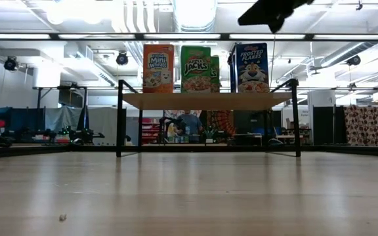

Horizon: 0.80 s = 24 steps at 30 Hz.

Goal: Stack cereal on shelf
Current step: Put the green cereal box aligned with the other green cereal box on the shelf

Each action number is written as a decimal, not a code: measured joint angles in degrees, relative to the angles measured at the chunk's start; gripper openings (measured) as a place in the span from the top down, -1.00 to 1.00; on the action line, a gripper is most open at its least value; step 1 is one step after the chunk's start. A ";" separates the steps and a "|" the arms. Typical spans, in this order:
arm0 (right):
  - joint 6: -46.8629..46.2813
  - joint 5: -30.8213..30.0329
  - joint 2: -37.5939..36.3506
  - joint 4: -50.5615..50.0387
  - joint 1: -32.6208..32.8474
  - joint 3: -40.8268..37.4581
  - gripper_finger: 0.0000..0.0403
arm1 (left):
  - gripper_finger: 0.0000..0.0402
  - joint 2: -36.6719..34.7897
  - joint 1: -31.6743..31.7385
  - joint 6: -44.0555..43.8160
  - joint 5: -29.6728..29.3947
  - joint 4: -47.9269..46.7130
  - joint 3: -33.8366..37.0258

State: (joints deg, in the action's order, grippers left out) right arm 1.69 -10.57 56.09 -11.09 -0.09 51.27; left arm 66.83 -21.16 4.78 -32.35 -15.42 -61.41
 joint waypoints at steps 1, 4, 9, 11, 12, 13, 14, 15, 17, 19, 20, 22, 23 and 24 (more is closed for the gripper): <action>0.44 0.04 1.15 -1.88 -0.68 1.90 0.96 | -0.13 -0.82 -0.14 0.01 0.01 1.40 1.55; 2.04 0.09 4.64 -6.66 -2.79 7.42 0.96 | -0.13 -3.22 -0.29 0.03 -0.17 5.50 5.73; 4.52 3.02 10.70 -14.23 -6.90 16.56 0.96 | -0.13 -7.51 -0.29 0.13 -0.19 10.17 11.76; 5.50 5.64 13.03 -16.43 -8.71 20.34 0.96 | -0.13 -9.38 -0.29 0.13 -0.18 11.78 13.91; 6.04 6.86 14.23 -17.84 -9.71 22.26 0.96 | -0.13 -10.29 -0.29 0.17 -0.19 12.57 14.86; 6.64 8.02 15.39 -19.32 -10.63 24.14 0.96 | -0.13 -11.22 -0.29 0.19 -0.19 13.28 15.86; 7.02 9.06 16.60 -20.36 -11.58 26.06 0.96 | -0.13 -12.13 -0.29 0.29 -0.18 13.90 16.83; 7.50 10.18 17.81 -21.34 -12.58 28.04 0.96 | -0.13 -12.98 -0.29 0.40 -0.19 14.29 17.67; 8.80 12.27 20.19 -23.42 -14.40 31.47 0.96 | -0.13 -14.67 -0.29 0.46 -0.19 14.61 18.95; 9.93 14.21 22.64 -24.86 -16.04 35.00 0.96 | -0.13 -16.14 -0.29 0.48 -0.19 14.87 20.09; 10.59 15.00 23.83 -25.81 -16.78 36.58 0.96 | -0.13 -16.80 -0.29 0.59 -0.19 15.28 20.80; 11.69 15.41 26.09 -26.86 -17.89 39.38 0.96 | -0.13 -18.07 -0.29 0.78 -0.18 15.40 22.01; 12.45 15.47 27.11 -26.97 -18.43 40.55 0.96 | -0.13 -18.58 -0.29 0.81 -0.19 15.41 22.48; 13.08 15.50 28.12 -27.32 -18.84 41.70 0.96 | -0.13 -19.06 -0.29 0.92 -0.19 15.47 22.82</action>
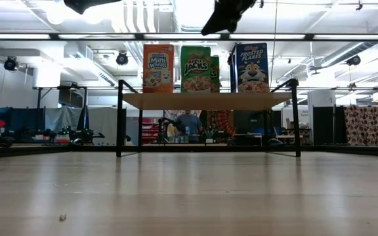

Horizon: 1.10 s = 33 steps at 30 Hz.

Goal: Stack cereal on shelf
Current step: Put the green cereal box aligned with the other green cereal box on the shelf

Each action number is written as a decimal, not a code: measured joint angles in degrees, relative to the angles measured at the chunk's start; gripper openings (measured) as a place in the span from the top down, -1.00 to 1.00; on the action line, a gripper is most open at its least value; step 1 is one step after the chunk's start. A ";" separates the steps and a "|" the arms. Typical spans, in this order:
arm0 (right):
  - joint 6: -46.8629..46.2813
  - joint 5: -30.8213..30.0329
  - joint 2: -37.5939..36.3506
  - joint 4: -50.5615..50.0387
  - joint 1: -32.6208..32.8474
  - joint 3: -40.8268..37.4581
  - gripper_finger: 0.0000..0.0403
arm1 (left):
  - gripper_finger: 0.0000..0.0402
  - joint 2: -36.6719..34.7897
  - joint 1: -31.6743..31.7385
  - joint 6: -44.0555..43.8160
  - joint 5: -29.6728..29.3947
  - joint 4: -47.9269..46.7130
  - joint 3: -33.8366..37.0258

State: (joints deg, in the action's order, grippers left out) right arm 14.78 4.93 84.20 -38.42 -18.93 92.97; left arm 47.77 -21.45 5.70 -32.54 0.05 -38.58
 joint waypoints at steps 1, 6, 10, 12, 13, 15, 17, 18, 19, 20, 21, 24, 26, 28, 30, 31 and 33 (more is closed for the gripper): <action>0.34 0.00 1.04 -0.53 -0.32 1.29 0.95 | -0.13 -0.47 0.00 0.20 -0.02 -0.03 0.29; 0.13 0.04 5.37 -4.96 -1.03 8.00 0.91 | -0.13 -2.40 0.00 0.24 -0.06 -0.04 1.33; 0.43 0.07 8.51 -9.09 -0.99 12.66 0.68 | -0.13 -3.33 0.00 0.23 -0.06 -0.05 2.04; 1.38 0.07 10.13 -11.07 -0.95 14.96 0.52 | -0.13 -3.55 0.00 0.24 -0.08 -0.01 2.20; 1.92 0.07 10.89 -12.08 -0.95 16.04 0.43 | -0.13 -3.63 0.00 0.23 -0.08 -0.02 2.28; 3.07 0.05 12.32 -13.43 -0.95 17.96 0.25 | -0.13 -3.65 0.00 0.24 -0.08 -0.04 2.33; 4.33 0.04 13.76 -14.44 -0.95 19.79 0.08 | -0.13 -3.64 0.00 0.23 -0.08 -0.04 2.33; 4.85 0.07 14.27 -14.92 -0.95 20.50 0.00 | -0.13 -3.64 0.00 0.24 -0.08 -0.04 2.33; 5.53 0.07 14.57 -15.29 -0.95 20.83 -0.07 | -0.13 -3.63 0.00 0.24 -0.08 -0.06 2.33; 5.90 0.07 14.86 -15.54 -0.95 20.94 -0.14 | -0.13 -3.63 0.00 0.21 -0.08 -0.06 2.35; 6.29 0.12 15.02 -15.48 -0.95 20.96 -0.20 | -0.13 -3.63 0.00 0.23 -0.08 -0.05 2.33; 6.95 0.13 15.50 -15.89 -0.95 20.72 -0.33 | -0.13 -3.63 0.00 0.21 -0.08 -0.04 2.33; 6.96 0.17 15.95 -16.14 -0.97 20.54 -0.38 | -0.13 -3.63 0.00 0.22 -0.08 -0.06 2.33; 6.96 0.19 16.29 -16.67 -0.95 20.48 -0.40 | -0.13 -3.58 0.00 0.23 -0.08 -0.06 2.33; 6.94 0.20 16.51 -16.61 -0.95 20.48 -0.40 | -0.13 -3.58 0.00 0.22 -0.08 -0.06 2.33; 6.90 0.20 16.65 -16.59 -0.95 20.48 -0.39 | -0.13 -3.58 0.00 0.21 -0.08 -0.08 2.33; 6.90 0.17 17.02 -16.63 -0.95 20.48 -0.36 | -0.13 -3.58 0.00 0.23 -0.08 -0.06 2.33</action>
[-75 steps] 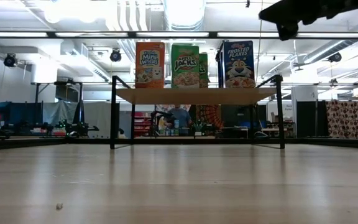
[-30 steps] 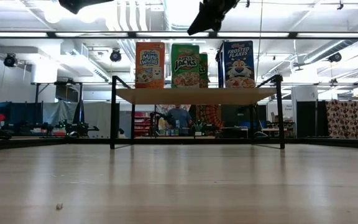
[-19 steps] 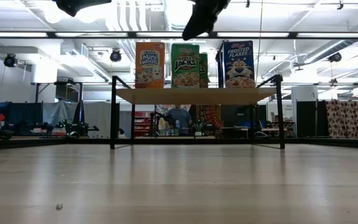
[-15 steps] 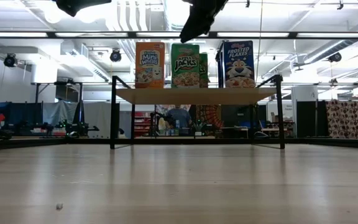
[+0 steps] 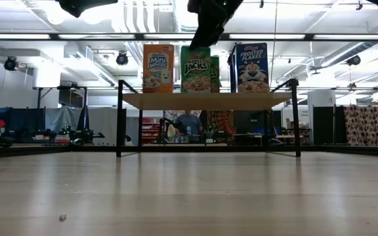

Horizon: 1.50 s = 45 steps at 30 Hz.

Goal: Stack cereal on shelf
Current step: Put the green cereal box aligned with the other green cereal box on the shelf

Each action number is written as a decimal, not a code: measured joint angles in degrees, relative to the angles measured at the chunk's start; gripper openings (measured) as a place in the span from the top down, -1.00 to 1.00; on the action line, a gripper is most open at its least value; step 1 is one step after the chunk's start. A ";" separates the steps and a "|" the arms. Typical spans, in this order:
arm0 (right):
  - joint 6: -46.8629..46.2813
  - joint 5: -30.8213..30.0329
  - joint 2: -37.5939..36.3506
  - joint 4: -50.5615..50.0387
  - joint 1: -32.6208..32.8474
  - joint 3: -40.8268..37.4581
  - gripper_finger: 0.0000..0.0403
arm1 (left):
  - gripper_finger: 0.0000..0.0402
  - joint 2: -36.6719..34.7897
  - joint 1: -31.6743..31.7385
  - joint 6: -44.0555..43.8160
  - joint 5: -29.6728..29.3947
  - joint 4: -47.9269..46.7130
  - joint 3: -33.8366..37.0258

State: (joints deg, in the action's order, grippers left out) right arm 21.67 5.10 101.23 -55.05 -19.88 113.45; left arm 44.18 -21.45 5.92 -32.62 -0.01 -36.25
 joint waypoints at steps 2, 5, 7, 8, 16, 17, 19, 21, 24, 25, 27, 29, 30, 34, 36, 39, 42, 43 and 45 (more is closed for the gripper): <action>0.00 -0.04 0.43 -0.04 -0.02 -0.04 -0.32 | -0.13 0.02 0.00 -0.01 0.00 0.00 0.00; -0.01 -0.09 0.88 -0.04 -0.02 -0.04 -0.26 | -0.13 0.02 0.00 -0.01 0.00 -0.02 0.00; 0.00 -0.09 1.00 -0.08 -0.02 -0.04 -0.22 | -0.13 0.02 0.00 -0.01 0.00 0.00 0.00; 0.00 -0.09 1.01 -0.17 -0.02 -0.04 -0.20 | -0.13 0.02 0.00 -0.01 0.00 -0.02 0.00; -3.59 -0.11 0.68 -1.30 0.11 0.25 0.03 | -0.13 0.02 0.00 -0.01 0.02 0.00 0.00; -3.98 -0.11 0.68 -1.82 0.11 0.41 0.06 | -0.13 0.02 0.00 -0.01 0.01 -0.01 0.00; -4.13 -0.09 0.68 -2.18 0.11 0.46 0.13 | -0.13 0.02 0.00 -0.01 0.02 0.00 0.00; -4.30 -0.09 0.68 -2.16 0.11 0.44 0.20 | -0.13 0.02 0.00 -0.01 0.02 0.00 0.00; -4.43 -0.09 0.68 -2.21 0.11 0.44 0.29 | -0.13 0.02 0.00 -0.01 0.02 -0.02 0.00; -4.56 -0.10 0.68 -2.25 0.11 0.44 0.30 | -0.13 0.02 0.00 -0.01 0.02 0.00 0.00; -4.82 -0.11 0.56 -2.71 0.11 0.44 0.33 | -0.13 0.02 0.00 -0.01 0.02 0.00 0.00; -5.29 -0.09 0.46 -4.09 0.11 0.75 0.34 | -0.13 0.02 0.00 -0.01 0.02 -0.02 0.00; -5.52 -0.09 0.46 -4.96 0.11 1.07 0.34 | -0.13 0.02 0.00 -0.01 0.02 -0.02 0.00; -6.71 -0.09 0.44 -6.51 0.11 1.64 0.33 | -0.13 0.02 0.00 -0.01 0.02 -0.01 0.00; -7.09 -0.09 0.44 -6.86 0.11 1.66 0.32 | -0.13 0.02 0.00 -0.01 0.02 -0.02 0.00; -7.12 -0.08 0.35 -8.07 0.11 1.68 0.33 | -0.13 0.02 0.00 -0.01 0.04 -0.01 0.00; -6.91 -0.01 0.35 -8.31 0.20 1.68 0.33 | -0.13 0.02 0.01 -0.01 0.04 -0.02 0.00; -6.87 -0.03 0.34 -8.32 0.22 1.68 0.32 | -0.13 0.02 0.00 -0.01 0.04 -0.02 0.00; -6.80 -0.11 0.34 -8.39 0.24 1.68 0.30 | -0.13 0.02 0.00 -0.01 0.04 0.00 0.00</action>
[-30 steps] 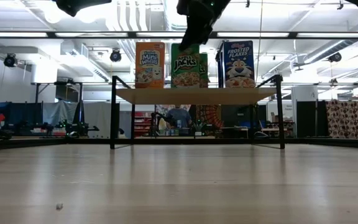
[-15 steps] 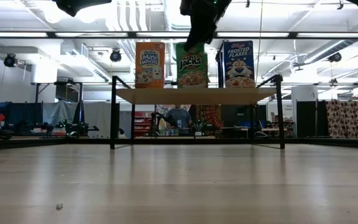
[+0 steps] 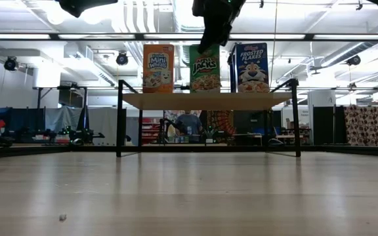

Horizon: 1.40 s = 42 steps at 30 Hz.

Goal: Stack cereal on shelf
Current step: Put the green cereal box aligned with the other green cereal box on the shelf, then return to Home Position

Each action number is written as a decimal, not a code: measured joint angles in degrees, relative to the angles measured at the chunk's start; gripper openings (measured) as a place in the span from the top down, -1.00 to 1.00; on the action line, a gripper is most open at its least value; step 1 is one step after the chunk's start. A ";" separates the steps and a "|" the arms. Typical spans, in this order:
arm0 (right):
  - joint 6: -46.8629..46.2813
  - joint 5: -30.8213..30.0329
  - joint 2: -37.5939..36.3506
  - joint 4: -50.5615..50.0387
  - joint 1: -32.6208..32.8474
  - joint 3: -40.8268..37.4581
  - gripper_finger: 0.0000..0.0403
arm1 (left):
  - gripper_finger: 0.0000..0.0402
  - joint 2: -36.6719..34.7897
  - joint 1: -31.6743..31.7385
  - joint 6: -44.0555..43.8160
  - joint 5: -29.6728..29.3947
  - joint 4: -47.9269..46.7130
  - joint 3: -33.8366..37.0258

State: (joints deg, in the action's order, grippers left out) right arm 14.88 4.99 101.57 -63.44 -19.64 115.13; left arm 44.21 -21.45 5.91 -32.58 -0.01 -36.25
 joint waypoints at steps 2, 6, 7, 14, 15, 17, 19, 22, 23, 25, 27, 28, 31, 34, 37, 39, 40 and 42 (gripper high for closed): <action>0.15 0.02 0.00 -0.11 0.00 0.00 0.25 | -0.13 0.00 0.00 0.00 0.00 -0.02 0.00; 0.15 -0.02 0.01 -0.44 0.00 -0.04 0.12 | -0.13 0.00 0.00 -0.01 0.00 -0.01 0.00; 0.17 -0.04 0.01 -0.44 0.00 -0.07 0.09 | -0.13 0.00 0.01 0.00 0.00 -0.01 0.00; 0.76 -0.09 -0.06 -0.36 0.00 -0.07 -0.05 | -0.13 0.00 0.00 0.00 0.00 0.00 0.00; 0.73 -0.09 -0.11 -0.53 0.00 0.19 -0.06 | -0.13 0.00 0.01 -0.02 0.00 0.00 0.00; 0.21 -0.08 -0.51 -0.54 0.00 0.91 -0.06 | -0.13 0.00 0.02 -0.01 0.00 -0.02 0.00; 0.15 -0.12 -1.43 -0.57 0.22 1.53 -0.06 | -0.13 0.00 0.00 0.02 0.00 -0.07 0.00; 0.39 0.53 -3.23 -0.49 0.91 1.46 -0.06 | -0.13 -0.33 0.00 0.30 0.04 -1.42 0.04; 0.70 1.24 -3.91 -0.39 1.29 0.97 -0.06 | -0.13 -0.51 0.00 0.39 0.07 -1.96 0.07; 0.76 1.83 -5.33 -0.04 2.46 -0.65 -0.06 | -0.13 -0.88 -0.02 0.39 0.11 -3.03 0.15; 1.06 1.95 -7.09 1.88 4.00 -3.48 -0.06 | -0.13 -1.60 -0.32 0.39 0.13 -3.52 0.69; 1.27 2.03 -8.15 3.33 4.81 -5.35 -0.06 | -0.13 -2.08 -0.46 0.39 0.19 -3.70 1.04; 1.68 2.08 -12.17 8.70 7.24 -12.33 -0.06 | -0.13 -4.03 -1.06 0.37 0.28 -3.77 2.10; 1.70 2.09 -17.26 14.66 9.30 -20.64 -0.06 | -0.13 -6.73 -1.54 0.39 0.26 -3.80 3.50; 1.66 2.08 -23.36 22.71 10.99 -30.24 -0.06 | -0.13 -10.24 -1.62 0.39 0.26 -3.99 5.57; 1.59 2.10 -27.59 28.30 11.76 -36.92 -0.06 | -0.13 -12.64 -1.60 0.39 0.26 -3.89 6.89; 1.42 2.11 -29.72 31.22 11.97 -40.26 -0.06 | -0.13 -13.79 -1.60 0.39 0.24 -3.89 7.57; 1.31 2.10 -33.71 36.02 12.20 -46.47 -0.06 | -0.13 -15.97 -1.59 0.41 0.24 -3.47 9.09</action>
State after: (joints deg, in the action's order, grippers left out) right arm 16.19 7.09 67.86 -27.42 -7.44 68.66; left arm 28.24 -23.05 6.33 -32.34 -3.48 -27.16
